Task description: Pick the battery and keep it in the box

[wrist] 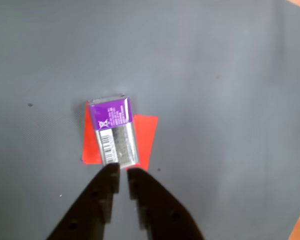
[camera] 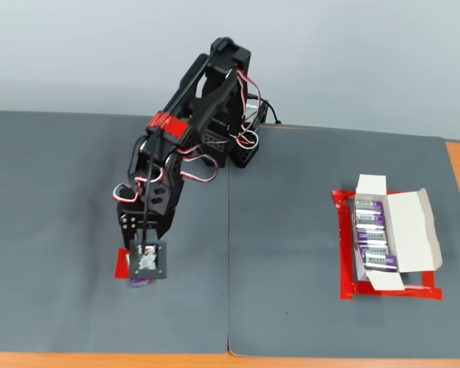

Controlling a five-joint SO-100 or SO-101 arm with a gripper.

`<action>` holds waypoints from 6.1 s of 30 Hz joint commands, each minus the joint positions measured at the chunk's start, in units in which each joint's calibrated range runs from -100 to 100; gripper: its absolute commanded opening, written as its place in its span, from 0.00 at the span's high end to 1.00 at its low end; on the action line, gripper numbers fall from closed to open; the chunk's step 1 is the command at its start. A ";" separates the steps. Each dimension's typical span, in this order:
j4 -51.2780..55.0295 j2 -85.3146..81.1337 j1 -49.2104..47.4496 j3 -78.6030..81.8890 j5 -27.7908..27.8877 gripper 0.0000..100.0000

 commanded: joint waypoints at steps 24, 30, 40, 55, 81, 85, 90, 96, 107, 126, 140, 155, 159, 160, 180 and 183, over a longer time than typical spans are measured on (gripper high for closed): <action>-0.65 10.14 -0.30 -4.46 0.16 0.66; -0.65 11.32 -0.30 -4.55 0.16 0.66; -0.65 13.27 -0.30 -4.55 0.16 0.66; -4.73 14.63 -0.90 -4.46 -0.05 0.66; -4.73 17.09 -2.84 -3.56 -0.05 0.66; -4.73 17.09 -2.91 -3.56 -0.15 0.66; -4.64 17.09 -2.91 -3.56 -0.20 0.66; -4.56 17.09 -2.91 -3.56 0.01 0.74; -4.21 17.09 -2.91 -3.56 -0.26 0.92; -3.86 8.95 -3.29 -3.74 -0.41 0.93; -1.00 -1.65 -8.73 -4.10 -6.82 0.93; 3.08 -15.13 -26.86 -3.83 -8.96 0.93; 3.08 -16.91 -32.90 -3.83 -8.96 0.93; 3.08 -17.16 -34.40 -4.01 -8.96 0.93; 3.08 -16.40 -60.65 -4.46 -8.96 0.93; 3.08 -15.81 -63.49 -4.46 -8.96 0.93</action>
